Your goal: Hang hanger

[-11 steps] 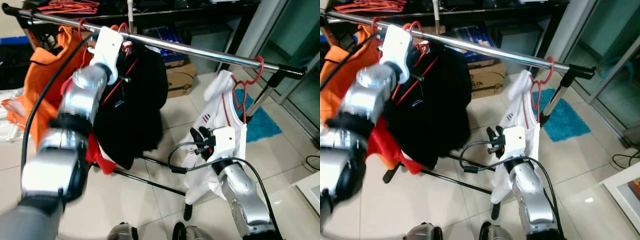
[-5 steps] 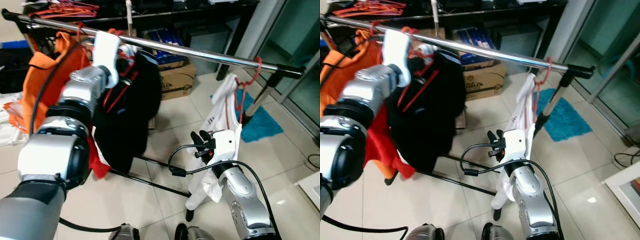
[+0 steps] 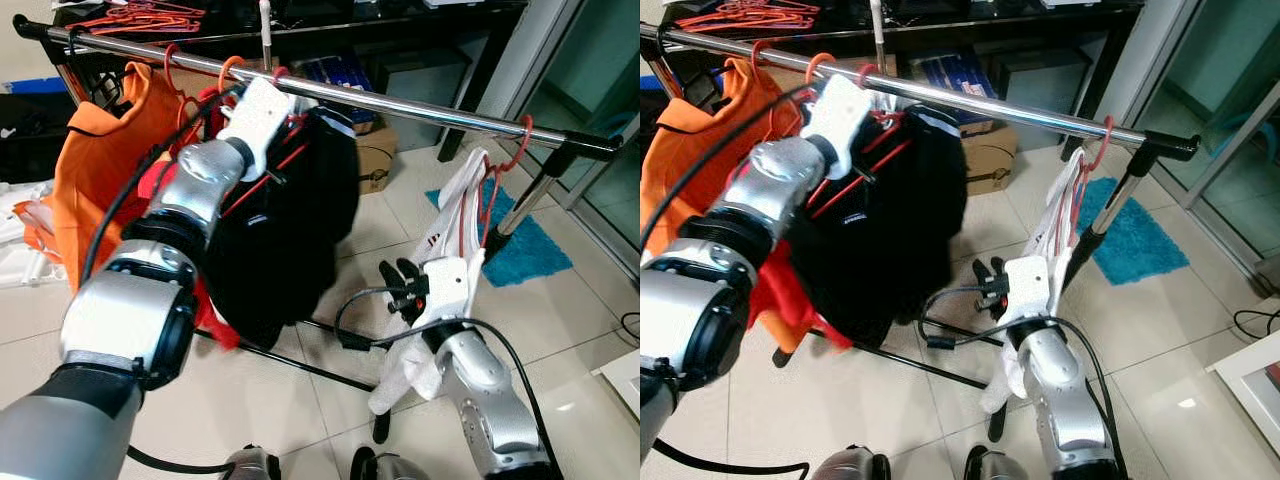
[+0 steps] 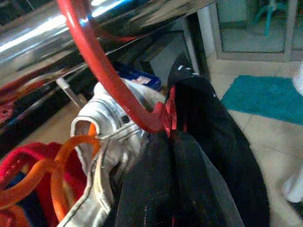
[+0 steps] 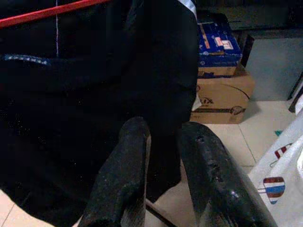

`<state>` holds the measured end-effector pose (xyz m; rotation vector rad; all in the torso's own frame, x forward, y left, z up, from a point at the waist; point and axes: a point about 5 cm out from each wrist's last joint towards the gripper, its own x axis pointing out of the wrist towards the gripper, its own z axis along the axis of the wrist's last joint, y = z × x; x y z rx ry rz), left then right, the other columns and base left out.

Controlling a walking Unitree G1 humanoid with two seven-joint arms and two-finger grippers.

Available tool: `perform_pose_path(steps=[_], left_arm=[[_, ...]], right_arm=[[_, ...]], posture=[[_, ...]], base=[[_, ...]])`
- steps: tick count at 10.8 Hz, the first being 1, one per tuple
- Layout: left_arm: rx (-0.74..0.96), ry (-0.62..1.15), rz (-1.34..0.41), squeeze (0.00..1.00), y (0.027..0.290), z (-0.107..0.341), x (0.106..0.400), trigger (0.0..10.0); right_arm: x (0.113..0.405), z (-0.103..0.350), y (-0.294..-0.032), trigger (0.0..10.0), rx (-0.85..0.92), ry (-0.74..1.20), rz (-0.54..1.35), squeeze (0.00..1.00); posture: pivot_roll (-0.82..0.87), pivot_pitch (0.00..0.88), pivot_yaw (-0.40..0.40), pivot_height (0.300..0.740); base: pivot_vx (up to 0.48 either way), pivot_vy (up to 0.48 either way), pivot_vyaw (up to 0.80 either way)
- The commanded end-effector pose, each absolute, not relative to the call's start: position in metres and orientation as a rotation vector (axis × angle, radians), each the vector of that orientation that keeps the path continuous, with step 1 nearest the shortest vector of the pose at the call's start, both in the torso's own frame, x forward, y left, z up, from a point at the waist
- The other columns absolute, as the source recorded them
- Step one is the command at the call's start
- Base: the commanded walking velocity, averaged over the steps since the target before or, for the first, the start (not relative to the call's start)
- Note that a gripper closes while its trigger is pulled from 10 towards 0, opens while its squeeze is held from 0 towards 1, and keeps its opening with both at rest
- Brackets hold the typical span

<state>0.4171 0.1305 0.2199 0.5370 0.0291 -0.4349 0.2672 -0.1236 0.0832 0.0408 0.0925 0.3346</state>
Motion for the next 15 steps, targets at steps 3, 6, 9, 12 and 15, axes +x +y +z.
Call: perform_pose_path(steps=[3,6,9,12,15], left_arm=[[0.439,0.089,-0.373,0.00,0.125,0.210,0.418,10.0],[0.204,-0.009,-0.334,1.00,0.112,0.232,0.422,10.0],[0.180,0.026,-0.320,1.00,0.106,0.217,0.419,10.0],[0.219,-0.071,-0.340,1.00,0.102,0.237,0.414,10.0],[0.187,-0.027,-0.327,1.00,0.111,0.212,0.386,10.0]], right_arm=[[0.266,0.079,-0.126,10.0,0.024,0.113,0.318,0.00],[0.268,0.079,-0.128,10.0,0.018,0.108,0.312,0.00],[0.268,0.078,-0.129,10.0,0.007,0.120,0.332,0.00],[0.269,0.077,-0.128,10.0,-0.001,0.132,0.368,0.00],[0.269,0.075,-0.127,10.0,0.006,0.143,0.378,0.00]], posture=[[0.00,0.100,0.027,0.740],[0.01,0.093,0.028,0.740],[0.03,0.103,0.009,0.740],[0.06,0.106,-0.005,0.740],[0.07,0.099,-0.014,0.740]], base=[[0.000,0.000,0.00],[0.000,0.000,0.00],[0.000,0.000,0.00],[0.000,0.000,0.00],[0.000,0.000,0.00]])
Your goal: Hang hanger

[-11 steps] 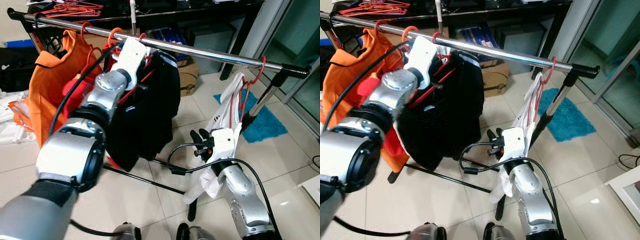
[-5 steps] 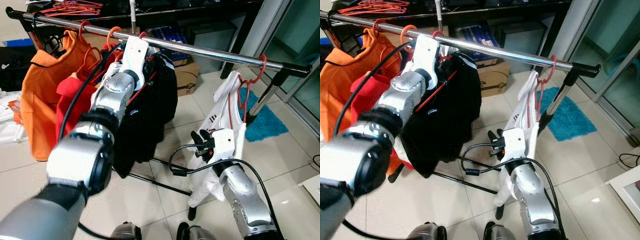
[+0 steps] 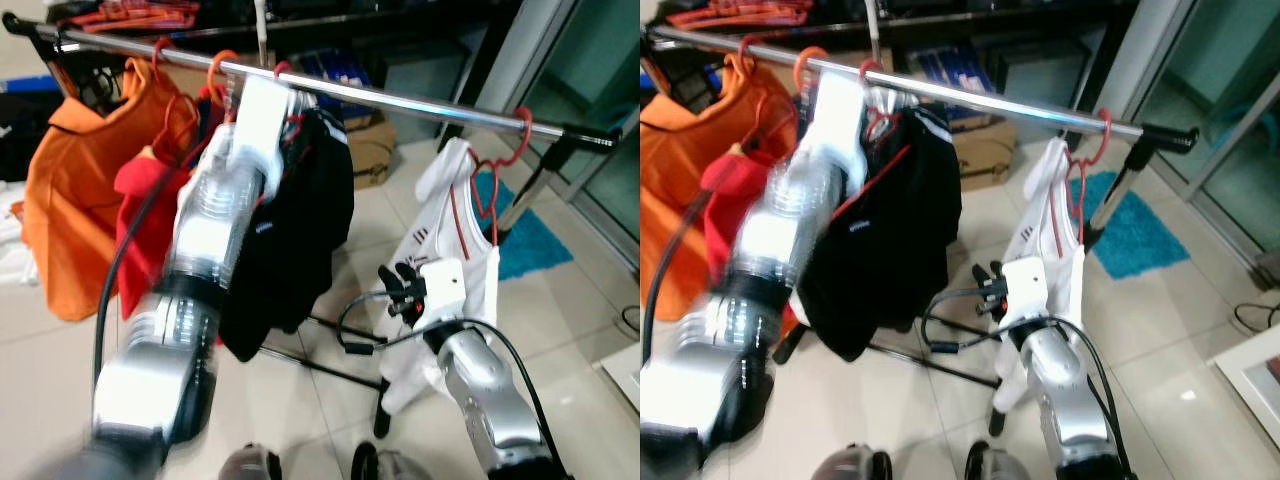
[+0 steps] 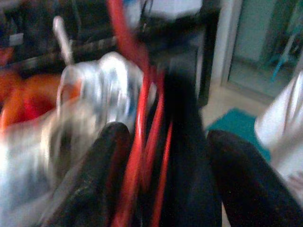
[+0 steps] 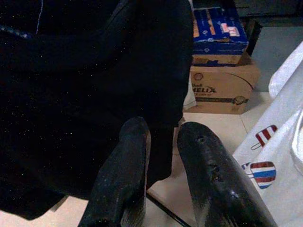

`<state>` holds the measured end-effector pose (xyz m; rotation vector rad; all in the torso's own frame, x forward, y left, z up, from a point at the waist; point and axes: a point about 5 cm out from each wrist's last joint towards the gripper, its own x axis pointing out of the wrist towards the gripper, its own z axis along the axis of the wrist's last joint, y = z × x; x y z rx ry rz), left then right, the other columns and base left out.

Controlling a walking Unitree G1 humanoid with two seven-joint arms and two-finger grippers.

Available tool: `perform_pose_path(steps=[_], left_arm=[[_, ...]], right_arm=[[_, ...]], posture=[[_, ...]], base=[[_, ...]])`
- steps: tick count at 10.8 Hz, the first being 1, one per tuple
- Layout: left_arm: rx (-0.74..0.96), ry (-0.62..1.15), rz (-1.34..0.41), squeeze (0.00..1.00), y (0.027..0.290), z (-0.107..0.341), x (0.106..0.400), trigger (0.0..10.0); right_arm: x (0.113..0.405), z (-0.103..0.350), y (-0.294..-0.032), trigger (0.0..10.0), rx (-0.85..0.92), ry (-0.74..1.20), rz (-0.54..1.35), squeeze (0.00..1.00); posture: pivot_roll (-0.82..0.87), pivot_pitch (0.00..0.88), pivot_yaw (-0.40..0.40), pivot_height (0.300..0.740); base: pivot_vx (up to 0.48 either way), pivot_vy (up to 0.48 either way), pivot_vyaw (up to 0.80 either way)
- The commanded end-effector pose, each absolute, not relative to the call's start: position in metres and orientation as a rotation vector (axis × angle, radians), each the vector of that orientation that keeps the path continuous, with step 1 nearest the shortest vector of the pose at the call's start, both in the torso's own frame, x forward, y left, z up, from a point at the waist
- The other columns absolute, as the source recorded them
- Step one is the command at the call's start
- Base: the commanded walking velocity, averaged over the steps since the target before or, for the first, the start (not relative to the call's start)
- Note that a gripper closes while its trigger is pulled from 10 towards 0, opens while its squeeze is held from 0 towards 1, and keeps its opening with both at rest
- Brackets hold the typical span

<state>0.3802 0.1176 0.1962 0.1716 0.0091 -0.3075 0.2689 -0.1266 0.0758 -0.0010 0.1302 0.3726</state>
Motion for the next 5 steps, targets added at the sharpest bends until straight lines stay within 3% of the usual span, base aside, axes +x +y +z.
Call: perform_pose_path(steps=[1,3,5], left_arm=[[0.153,0.001,-0.290,1.00,0.114,0.202,0.371,10.0],[0.100,-0.065,-0.255,1.00,0.111,0.207,0.340,10.0],[0.172,-0.288,-0.386,1.00,0.089,0.231,0.300,10.0]], right_arm=[[0.269,0.074,-0.127,10.0,0.009,0.149,0.388,0.00],[0.271,0.075,-0.130,10.0,0.004,0.147,0.398,0.00],[0.281,0.084,-0.134,10.0,0.010,0.101,0.363,0.00]], posture=[[0.07,0.098,-0.018,0.740],[0.08,0.092,-0.032,0.740],[0.09,0.071,-0.035,0.740]], base=[[0.000,0.000,0.00],[0.000,0.000,0.00],[0.000,0.000,0.00]])
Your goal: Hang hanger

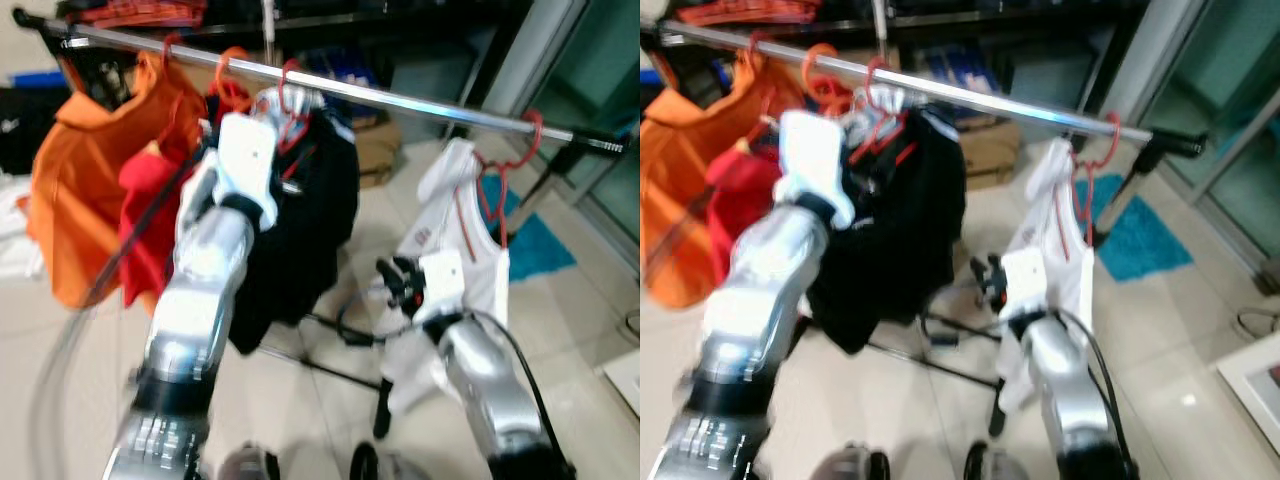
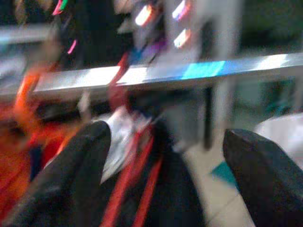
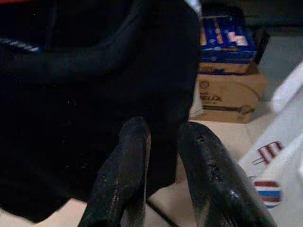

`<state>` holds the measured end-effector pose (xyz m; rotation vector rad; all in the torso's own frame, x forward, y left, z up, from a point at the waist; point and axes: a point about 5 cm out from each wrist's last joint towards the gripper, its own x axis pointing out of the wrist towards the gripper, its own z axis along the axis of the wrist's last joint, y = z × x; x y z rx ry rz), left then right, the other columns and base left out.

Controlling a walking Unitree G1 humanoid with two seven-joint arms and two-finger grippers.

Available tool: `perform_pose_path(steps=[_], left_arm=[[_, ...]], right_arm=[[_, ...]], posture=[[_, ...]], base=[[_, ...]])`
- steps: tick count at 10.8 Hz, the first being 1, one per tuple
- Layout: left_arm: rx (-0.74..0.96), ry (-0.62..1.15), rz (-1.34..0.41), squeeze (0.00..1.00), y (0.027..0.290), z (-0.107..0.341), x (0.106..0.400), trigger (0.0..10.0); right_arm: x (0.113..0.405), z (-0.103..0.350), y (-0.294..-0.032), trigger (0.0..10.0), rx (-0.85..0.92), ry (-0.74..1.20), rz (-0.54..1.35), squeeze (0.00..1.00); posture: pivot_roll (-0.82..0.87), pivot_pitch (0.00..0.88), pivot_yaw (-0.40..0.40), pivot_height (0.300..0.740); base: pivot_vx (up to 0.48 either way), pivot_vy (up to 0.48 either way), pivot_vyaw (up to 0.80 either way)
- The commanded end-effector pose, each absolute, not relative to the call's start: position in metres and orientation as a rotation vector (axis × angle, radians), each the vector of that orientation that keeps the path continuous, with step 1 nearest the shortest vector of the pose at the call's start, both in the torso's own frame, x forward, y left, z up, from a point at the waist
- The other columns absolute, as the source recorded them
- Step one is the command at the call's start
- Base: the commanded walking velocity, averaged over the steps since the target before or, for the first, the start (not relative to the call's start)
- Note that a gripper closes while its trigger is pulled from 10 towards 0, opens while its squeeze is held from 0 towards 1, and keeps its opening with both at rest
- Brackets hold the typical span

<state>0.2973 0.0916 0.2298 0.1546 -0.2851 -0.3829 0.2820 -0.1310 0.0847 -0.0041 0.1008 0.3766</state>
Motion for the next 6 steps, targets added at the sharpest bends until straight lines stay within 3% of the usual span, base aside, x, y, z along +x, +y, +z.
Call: perform_pose_path(steps=[1,3,5,6], left_arm=[[0.130,-0.247,-0.459,1.00,0.083,0.221,0.286,10.0],[0.149,-0.152,-0.414,1.00,0.101,0.190,0.269,10.0],[0.183,-0.279,-0.401,1.00,0.114,0.207,0.245,10.0],[0.171,-0.211,-0.340,1.00,0.127,0.196,0.244,10.0]], right_arm=[[0.283,0.084,-0.134,10.0,0.011,0.099,0.361,0.00],[0.286,0.087,-0.142,10.0,0.013,0.074,0.304,0.00],[0.288,0.102,-0.163,10.0,0.013,-0.010,0.142,0.00],[0.285,0.105,-0.161,10.0,0.030,-0.017,0.163,0.00]], posture=[[0.09,0.066,-0.035,0.740],[0.09,0.057,-0.031,0.740],[0.09,0.045,-0.027,0.740],[0.09,0.043,-0.031,0.740]], base=[[0.000,0.000,0.00],[0.000,0.000,0.00],[0.000,0.000,0.00],[0.000,0.000,0.00]])
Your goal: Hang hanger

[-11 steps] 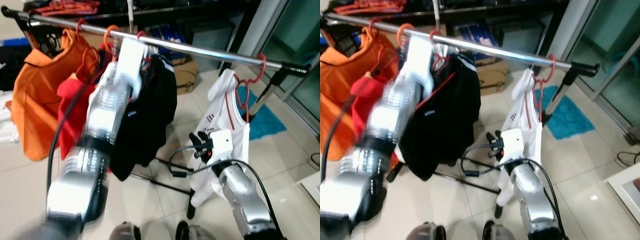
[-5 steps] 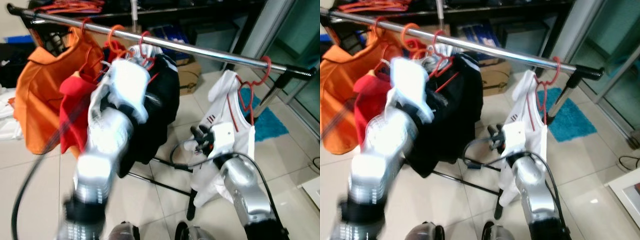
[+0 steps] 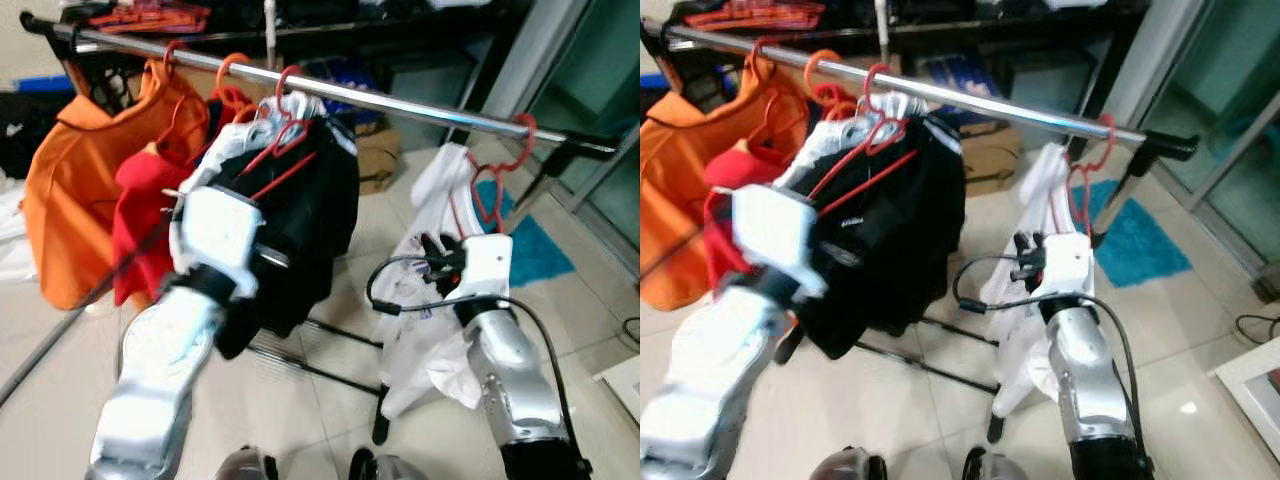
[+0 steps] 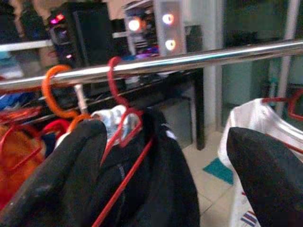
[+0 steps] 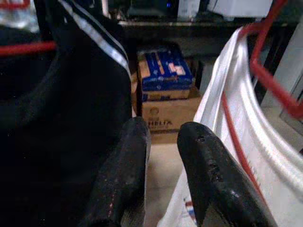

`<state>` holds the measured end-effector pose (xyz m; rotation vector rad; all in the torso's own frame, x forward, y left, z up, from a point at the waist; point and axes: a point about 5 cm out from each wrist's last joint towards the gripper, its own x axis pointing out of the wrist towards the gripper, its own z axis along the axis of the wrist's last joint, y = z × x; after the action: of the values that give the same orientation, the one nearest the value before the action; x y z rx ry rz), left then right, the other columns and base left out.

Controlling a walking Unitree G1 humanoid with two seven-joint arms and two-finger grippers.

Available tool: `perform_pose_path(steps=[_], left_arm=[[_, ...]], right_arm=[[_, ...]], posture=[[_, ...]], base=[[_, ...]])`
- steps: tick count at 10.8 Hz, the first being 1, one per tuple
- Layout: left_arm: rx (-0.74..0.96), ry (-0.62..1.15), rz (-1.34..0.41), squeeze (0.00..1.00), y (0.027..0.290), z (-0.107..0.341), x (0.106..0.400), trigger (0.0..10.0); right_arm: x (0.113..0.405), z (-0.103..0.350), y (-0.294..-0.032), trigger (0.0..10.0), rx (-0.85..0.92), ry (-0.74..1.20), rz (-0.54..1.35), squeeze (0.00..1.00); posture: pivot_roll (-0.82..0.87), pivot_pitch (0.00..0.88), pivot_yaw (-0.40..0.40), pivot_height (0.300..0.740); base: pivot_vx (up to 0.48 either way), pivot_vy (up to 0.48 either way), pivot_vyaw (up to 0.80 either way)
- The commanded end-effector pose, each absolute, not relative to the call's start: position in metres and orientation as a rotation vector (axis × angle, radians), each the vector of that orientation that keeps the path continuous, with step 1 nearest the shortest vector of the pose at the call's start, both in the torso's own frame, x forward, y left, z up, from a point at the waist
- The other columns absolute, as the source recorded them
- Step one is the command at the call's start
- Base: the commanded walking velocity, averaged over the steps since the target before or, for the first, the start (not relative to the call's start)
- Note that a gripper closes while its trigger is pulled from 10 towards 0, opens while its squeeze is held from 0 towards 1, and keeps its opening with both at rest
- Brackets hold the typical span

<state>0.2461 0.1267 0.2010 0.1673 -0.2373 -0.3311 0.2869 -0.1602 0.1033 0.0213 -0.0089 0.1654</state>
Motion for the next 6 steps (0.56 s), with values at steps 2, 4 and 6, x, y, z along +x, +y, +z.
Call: perform_pose_path(steps=[2,4,6], left_arm=[[0.165,-0.174,-0.270,0.00,0.128,0.187,0.258,10.0],[0.108,-0.168,-0.270,0.00,0.125,0.183,0.269,10.0],[0.139,-0.231,-0.263,0.00,0.121,0.192,0.275,10.0]], right_arm=[[0.290,0.102,-0.152,10.0,0.036,-0.009,0.189,0.00],[0.300,0.116,-0.146,10.0,0.046,-0.061,0.183,0.00],[0.308,0.149,-0.142,10.0,0.045,-0.182,0.194,0.00]], posture=[[0.08,0.043,-0.028,0.740],[0.05,0.039,-0.013,0.740],[0.04,0.044,-0.003,0.740]], base=[[0.000,0.000,0.00],[0.156,-0.180,0.00],[0.336,-0.339,0.00]])
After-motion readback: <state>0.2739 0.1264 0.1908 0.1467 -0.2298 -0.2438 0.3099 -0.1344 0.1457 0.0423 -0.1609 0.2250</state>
